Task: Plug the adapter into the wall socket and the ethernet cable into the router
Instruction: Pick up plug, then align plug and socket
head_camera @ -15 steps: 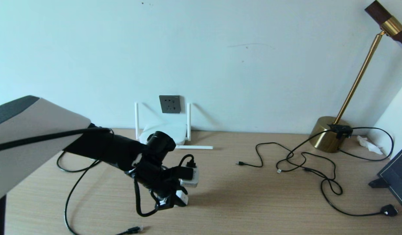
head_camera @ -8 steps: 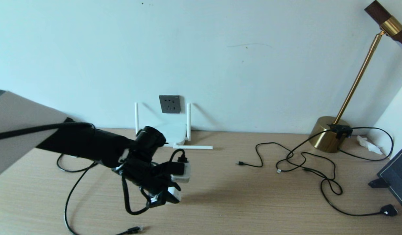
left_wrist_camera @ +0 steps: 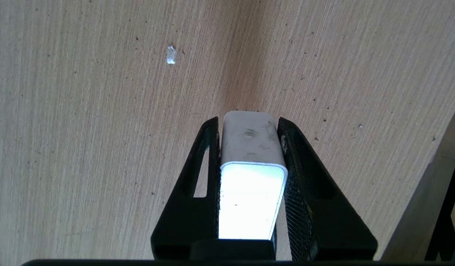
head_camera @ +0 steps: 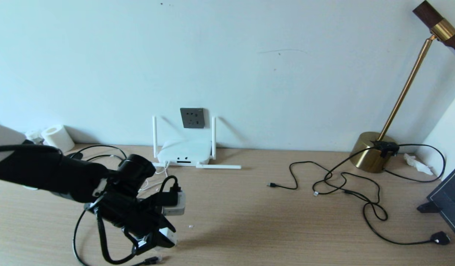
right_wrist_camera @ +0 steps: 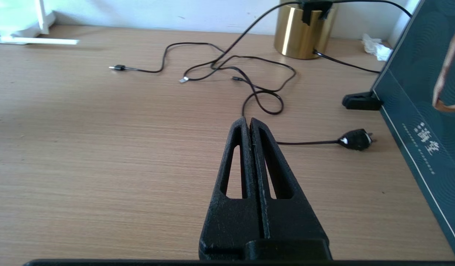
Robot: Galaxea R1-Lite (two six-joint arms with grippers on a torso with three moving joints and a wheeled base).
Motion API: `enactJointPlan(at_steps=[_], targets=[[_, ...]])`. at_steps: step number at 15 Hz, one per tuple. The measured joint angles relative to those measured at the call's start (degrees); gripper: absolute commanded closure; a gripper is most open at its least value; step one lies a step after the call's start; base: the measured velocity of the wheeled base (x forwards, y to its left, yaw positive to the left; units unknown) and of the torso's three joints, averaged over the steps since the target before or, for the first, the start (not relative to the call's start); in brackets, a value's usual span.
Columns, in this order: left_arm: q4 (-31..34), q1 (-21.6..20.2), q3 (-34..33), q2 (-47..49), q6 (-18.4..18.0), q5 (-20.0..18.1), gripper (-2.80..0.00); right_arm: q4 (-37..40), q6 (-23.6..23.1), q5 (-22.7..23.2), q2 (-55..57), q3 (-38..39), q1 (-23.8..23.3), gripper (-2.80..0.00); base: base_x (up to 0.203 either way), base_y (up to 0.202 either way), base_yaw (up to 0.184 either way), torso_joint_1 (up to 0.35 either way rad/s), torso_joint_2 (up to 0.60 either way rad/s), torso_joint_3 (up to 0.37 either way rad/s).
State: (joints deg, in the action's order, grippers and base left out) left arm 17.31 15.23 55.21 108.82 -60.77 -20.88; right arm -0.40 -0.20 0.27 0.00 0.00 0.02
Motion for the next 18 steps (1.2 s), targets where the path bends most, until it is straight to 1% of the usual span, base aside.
enactJointPlan(at_steps=[2, 5, 10, 18], targets=[[0.3, -0.9, 0.0, -0.5, 0.0, 0.0, 0.0, 0.0, 0.1, 0.0, 0.0, 0.0, 0.0, 0.0, 0.0, 0.0, 0.0, 0.0, 0.0, 0.0], [0.0, -1.0, 1.2, -0.2, 0.0, 0.0, 0.0, 0.0, 0.0, 0.0, 0.0, 0.0, 0.0, 0.0, 0.0, 0.0, 0.0, 0.0, 0.0, 0.0], [-0.6, -1.1, 7.2, 4.2, 0.0, 0.5, 0.0, 0.0, 0.0, 0.0, 0.0, 0.0, 0.0, 0.0, 0.0, 0.0, 0.0, 0.0, 0.0, 0.0], [0.0, -1.4, 9.3, 7.3, 0.0, 0.6, 0.0, 0.0, 0.0, 0.1, 0.0, 0.0, 0.0, 0.0, 0.0, 0.0, 0.0, 0.0, 0.0, 0.0]])
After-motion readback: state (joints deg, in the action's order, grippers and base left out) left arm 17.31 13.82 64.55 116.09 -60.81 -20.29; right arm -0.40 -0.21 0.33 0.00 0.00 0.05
